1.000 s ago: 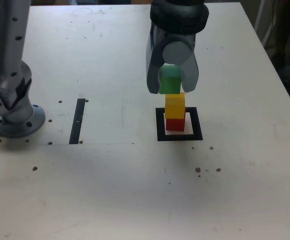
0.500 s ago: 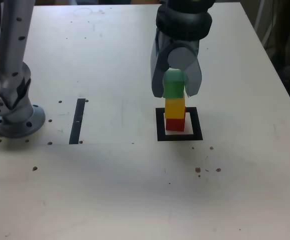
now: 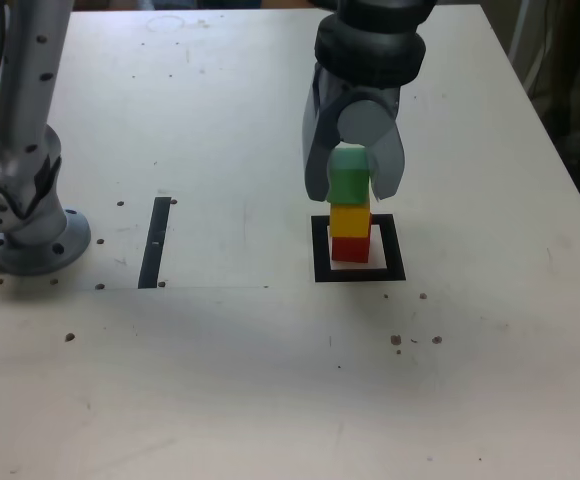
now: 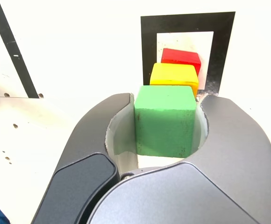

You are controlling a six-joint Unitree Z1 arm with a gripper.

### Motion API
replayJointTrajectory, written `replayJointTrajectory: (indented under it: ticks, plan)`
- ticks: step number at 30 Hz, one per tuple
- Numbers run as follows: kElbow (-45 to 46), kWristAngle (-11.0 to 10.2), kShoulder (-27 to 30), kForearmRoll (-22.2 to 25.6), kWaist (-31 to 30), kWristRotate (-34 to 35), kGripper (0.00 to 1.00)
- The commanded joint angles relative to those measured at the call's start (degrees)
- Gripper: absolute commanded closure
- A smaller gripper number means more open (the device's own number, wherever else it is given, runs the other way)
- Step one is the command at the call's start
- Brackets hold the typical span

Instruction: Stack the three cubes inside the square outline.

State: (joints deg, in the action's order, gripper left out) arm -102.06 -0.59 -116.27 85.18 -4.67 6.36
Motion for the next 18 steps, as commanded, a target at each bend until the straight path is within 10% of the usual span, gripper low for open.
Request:
replayJointTrajectory:
  ticks: [1,6,14,18]
  plan:
    - [0.4,0.3,-0.3,-0.4,0.3,-0.3,0.67]
    - [0.8,0.8,-0.4,-0.9,0.7,-0.6,0.55]
    - [0.6,0.6,0.0,-1.0,0.9,-1.1,0.06]
    - [0.7,0.2,0.4,-0.9,0.9,-1.1,0.01]
